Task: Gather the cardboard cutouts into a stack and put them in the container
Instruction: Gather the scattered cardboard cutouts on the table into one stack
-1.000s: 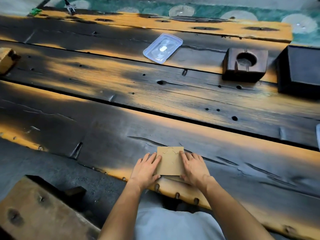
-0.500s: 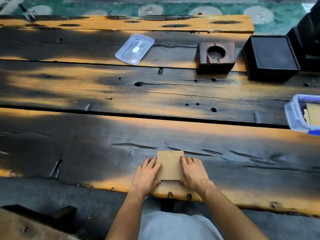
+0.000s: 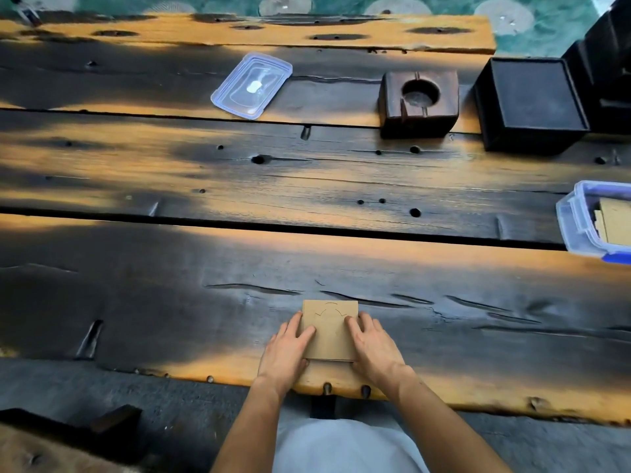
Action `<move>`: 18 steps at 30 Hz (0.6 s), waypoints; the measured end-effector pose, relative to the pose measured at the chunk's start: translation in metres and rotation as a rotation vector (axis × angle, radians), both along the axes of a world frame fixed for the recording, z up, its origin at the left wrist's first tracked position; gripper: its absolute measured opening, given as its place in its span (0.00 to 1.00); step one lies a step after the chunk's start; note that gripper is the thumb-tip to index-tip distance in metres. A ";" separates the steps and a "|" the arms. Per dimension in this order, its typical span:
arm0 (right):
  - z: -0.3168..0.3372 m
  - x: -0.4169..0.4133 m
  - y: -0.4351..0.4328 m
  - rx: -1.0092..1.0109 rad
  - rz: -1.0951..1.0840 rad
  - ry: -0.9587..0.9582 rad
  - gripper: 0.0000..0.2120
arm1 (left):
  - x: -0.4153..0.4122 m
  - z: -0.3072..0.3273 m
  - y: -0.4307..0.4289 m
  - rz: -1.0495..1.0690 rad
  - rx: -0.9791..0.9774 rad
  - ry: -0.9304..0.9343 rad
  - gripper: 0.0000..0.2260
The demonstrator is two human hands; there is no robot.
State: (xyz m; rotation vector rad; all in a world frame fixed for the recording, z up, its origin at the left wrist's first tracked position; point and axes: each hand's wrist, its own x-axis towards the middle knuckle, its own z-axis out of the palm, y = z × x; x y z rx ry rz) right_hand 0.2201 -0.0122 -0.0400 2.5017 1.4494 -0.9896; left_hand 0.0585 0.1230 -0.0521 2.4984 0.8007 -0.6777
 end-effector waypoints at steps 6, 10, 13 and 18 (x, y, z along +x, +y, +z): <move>-0.008 -0.005 -0.006 0.009 -0.024 0.008 0.35 | 0.002 0.003 0.002 0.023 -0.054 -0.021 0.25; -0.010 -0.005 -0.006 0.028 -0.043 0.006 0.32 | 0.005 0.004 0.009 0.004 -0.056 0.009 0.26; -0.009 -0.004 -0.009 0.039 -0.044 0.027 0.35 | 0.005 0.003 0.010 0.003 -0.052 0.022 0.26; -0.007 -0.009 -0.004 0.044 -0.113 0.037 0.29 | 0.010 0.004 0.004 0.105 -0.090 0.003 0.26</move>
